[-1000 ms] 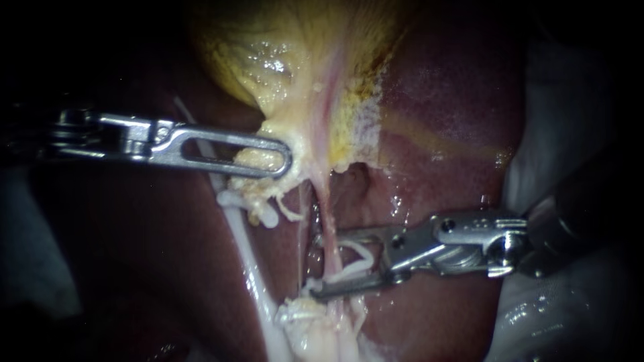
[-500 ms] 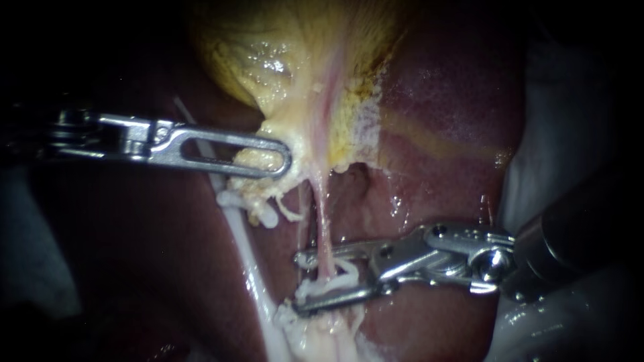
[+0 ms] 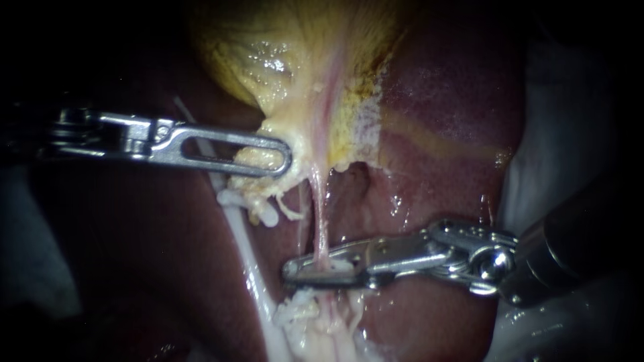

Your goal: Clipping second clip right tube

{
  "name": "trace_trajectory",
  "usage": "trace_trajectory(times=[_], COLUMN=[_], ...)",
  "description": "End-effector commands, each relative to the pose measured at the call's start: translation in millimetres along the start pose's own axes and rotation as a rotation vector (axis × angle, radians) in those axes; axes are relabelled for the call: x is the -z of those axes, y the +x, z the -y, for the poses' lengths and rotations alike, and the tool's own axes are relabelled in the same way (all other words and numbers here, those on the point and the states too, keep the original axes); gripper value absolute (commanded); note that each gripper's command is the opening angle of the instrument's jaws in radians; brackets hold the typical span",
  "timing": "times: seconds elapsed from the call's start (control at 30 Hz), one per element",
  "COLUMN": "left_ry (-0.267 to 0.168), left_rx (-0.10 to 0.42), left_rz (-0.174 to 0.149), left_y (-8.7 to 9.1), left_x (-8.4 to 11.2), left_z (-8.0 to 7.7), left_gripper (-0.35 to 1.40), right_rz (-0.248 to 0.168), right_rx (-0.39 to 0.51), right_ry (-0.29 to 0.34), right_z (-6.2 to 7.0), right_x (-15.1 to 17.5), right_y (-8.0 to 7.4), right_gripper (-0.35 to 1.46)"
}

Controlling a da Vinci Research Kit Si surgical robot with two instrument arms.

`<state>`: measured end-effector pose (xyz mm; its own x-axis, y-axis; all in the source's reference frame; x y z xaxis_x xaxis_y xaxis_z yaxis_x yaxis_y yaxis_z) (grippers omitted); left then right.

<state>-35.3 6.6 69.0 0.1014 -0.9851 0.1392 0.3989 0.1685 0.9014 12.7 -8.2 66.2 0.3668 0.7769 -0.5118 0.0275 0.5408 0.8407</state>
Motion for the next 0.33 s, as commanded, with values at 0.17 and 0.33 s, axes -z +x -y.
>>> trace_trajectory(times=[0.17, 0.33], left_ry=[0.000, 0.000], left_rx=[0.000, 0.000], left_rz=[0.000, 0.000], left_y=[0.0, 0.0], left_x=[0.0, 0.0], left_z=[0.0, -0.1], left_gripper=[-0.35, -0.35], right_rz=[0.000, 0.000], right_rx=[0.001, 0.002], right_ry=[0.001, 0.001], right_z=[0.1, 0.1], right_x=[0.0, 0.0], right_y=[0.0, -0.2], right_gripper=[-0.35, -0.35])
